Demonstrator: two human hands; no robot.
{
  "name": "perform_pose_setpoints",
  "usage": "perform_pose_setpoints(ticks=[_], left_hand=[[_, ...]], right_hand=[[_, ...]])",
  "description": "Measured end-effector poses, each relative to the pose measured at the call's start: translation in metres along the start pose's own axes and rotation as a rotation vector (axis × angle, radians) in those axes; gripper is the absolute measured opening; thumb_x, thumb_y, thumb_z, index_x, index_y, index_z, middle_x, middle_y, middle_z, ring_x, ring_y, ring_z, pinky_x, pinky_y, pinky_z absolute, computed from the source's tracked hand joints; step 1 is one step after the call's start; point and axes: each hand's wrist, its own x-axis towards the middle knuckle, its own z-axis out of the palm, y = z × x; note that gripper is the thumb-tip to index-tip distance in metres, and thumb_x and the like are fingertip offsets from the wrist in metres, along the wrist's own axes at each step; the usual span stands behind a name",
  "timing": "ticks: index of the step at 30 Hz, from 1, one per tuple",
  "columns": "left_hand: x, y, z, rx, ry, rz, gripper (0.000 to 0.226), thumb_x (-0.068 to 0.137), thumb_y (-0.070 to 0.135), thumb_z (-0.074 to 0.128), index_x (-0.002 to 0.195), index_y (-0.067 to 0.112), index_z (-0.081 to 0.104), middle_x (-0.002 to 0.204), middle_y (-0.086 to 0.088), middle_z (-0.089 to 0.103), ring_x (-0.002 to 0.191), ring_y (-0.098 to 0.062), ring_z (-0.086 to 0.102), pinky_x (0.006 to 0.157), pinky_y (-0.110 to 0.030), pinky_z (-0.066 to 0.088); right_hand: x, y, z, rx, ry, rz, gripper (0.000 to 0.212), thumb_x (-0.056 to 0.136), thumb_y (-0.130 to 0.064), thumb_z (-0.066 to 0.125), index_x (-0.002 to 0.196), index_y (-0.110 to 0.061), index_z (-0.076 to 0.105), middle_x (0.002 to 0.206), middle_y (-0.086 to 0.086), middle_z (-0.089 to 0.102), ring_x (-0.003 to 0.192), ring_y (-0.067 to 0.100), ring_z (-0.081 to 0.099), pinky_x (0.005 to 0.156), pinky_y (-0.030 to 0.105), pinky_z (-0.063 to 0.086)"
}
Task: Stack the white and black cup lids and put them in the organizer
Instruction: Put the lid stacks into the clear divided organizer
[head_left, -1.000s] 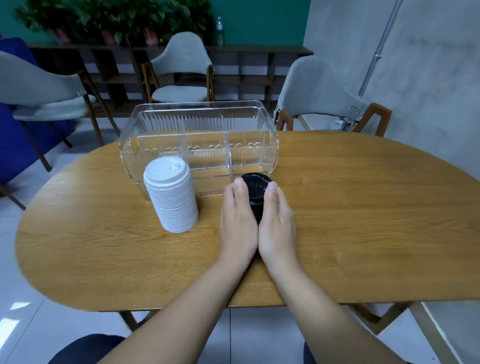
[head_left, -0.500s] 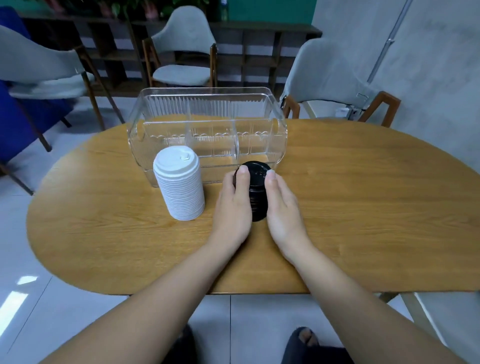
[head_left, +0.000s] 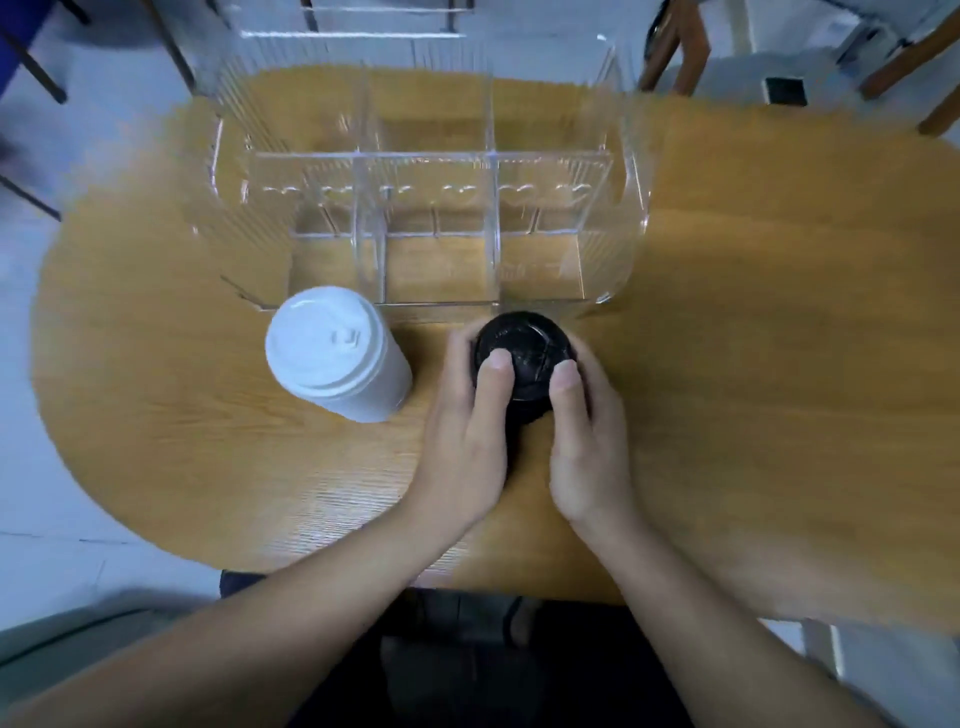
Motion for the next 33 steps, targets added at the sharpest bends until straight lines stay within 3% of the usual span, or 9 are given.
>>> perform_pose_setpoints(ticks=[6, 10, 14, 18, 20, 23, 27, 30, 33], left_hand=[[-0.008, 0.028, -0.011, 0.099, -0.050, -0.234, 0.039, 0.120, 0.038, 0.042, 0.153, 0.022, 0.057, 0.142, 0.008, 0.067, 0.139, -0.013, 0.061, 0.122, -0.040, 0.046], [-0.014, 0.073, -0.007, 0.092, -0.026, -0.459, 0.050, 0.121, 0.051, 0.039, 0.165, 0.028, 0.047, 0.159, 0.010, 0.059, 0.151, -0.006, 0.051, 0.132, -0.038, 0.036], [-0.019, 0.141, -0.013, 0.055, 0.066, -0.754, 0.067, 0.118, 0.061, 0.035, 0.175, 0.025, 0.034, 0.175, 0.006, 0.042, 0.165, -0.015, 0.035, 0.126, -0.026, 0.023], [-0.034, 0.220, -0.031, 0.011, 0.057, -0.730, 0.055, 0.119, 0.056, 0.038, 0.166, 0.028, 0.049, 0.150, 0.023, 0.053, 0.141, 0.006, 0.042, 0.115, -0.017, 0.024], [-0.042, 0.246, -0.043, 0.012, 0.058, -0.698, 0.030, 0.119, 0.050, 0.044, 0.140, 0.040, 0.062, 0.129, 0.036, 0.060, 0.121, 0.018, 0.054, 0.105, -0.006, 0.032], [-0.047, 0.272, -0.064, 0.032, 0.047, -0.648, 0.013, 0.116, 0.038, 0.059, 0.123, 0.036, 0.070, 0.122, 0.025, 0.070, 0.107, 0.026, 0.062, 0.087, 0.003, 0.041], [-0.057, 0.274, -0.095, 0.042, 0.188, -0.571, 0.019, 0.111, 0.025, 0.071, 0.128, 0.032, 0.074, 0.129, 0.012, 0.077, 0.110, 0.007, 0.070, 0.094, -0.009, 0.051], [-0.061, 0.269, -0.119, -0.014, 0.321, -0.579, 0.015, 0.110, 0.021, 0.071, 0.119, 0.029, 0.080, 0.118, 0.012, 0.082, 0.112, -0.007, 0.074, 0.108, -0.037, 0.058], [-0.058, 0.247, -0.141, -0.012, 0.386, -0.597, 0.017, 0.111, 0.018, 0.069, 0.119, 0.027, 0.080, 0.117, 0.015, 0.082, 0.111, -0.005, 0.075, 0.109, -0.045, 0.058]], right_hand=[[-0.003, -0.030, -0.006, -0.100, -0.043, 0.157, 0.044, 0.114, -0.031, 0.045, 0.153, -0.019, 0.061, 0.149, -0.014, 0.067, 0.142, 0.010, 0.060, 0.121, 0.031, 0.044], [-0.002, -0.069, -0.016, -0.214, -0.098, 0.387, 0.056, 0.108, -0.056, 0.051, 0.159, -0.033, 0.055, 0.152, -0.021, 0.062, 0.141, -0.002, 0.056, 0.124, 0.038, 0.044], [-0.003, -0.117, -0.028, -0.356, -0.135, 0.531, 0.062, 0.109, -0.059, 0.054, 0.166, -0.037, 0.043, 0.165, -0.017, 0.051, 0.152, 0.008, 0.047, 0.126, 0.038, 0.039], [-0.014, -0.177, -0.037, -0.426, -0.206, 0.517, 0.063, 0.108, -0.055, 0.061, 0.165, -0.036, 0.044, 0.163, -0.016, 0.053, 0.151, 0.012, 0.049, 0.125, 0.043, 0.042], [-0.016, -0.208, -0.035, -0.423, -0.248, 0.503, 0.057, 0.108, -0.051, 0.063, 0.162, -0.039, 0.048, 0.154, -0.023, 0.057, 0.146, 0.008, 0.054, 0.122, 0.040, 0.045], [-0.015, -0.241, -0.027, -0.413, -0.307, 0.412, 0.052, 0.107, -0.042, 0.068, 0.157, -0.037, 0.054, 0.150, -0.023, 0.060, 0.140, 0.001, 0.056, 0.121, 0.036, 0.046], [-0.010, -0.261, -0.016, -0.498, -0.443, 0.332, 0.054, 0.103, -0.042, 0.072, 0.154, -0.037, 0.055, 0.154, -0.020, 0.056, 0.137, -0.003, 0.056, 0.117, 0.031, 0.048], [-0.004, -0.268, -0.001, -0.523, -0.572, 0.320, 0.065, 0.100, -0.044, 0.074, 0.160, -0.040, 0.047, 0.162, -0.020, 0.048, 0.145, 0.005, 0.053, 0.119, 0.030, 0.046], [0.006, -0.268, 0.018, -0.582, -0.647, 0.273, 0.073, 0.098, -0.039, 0.078, 0.162, -0.038, 0.044, 0.162, -0.019, 0.045, 0.148, 0.006, 0.049, 0.122, 0.029, 0.041]])
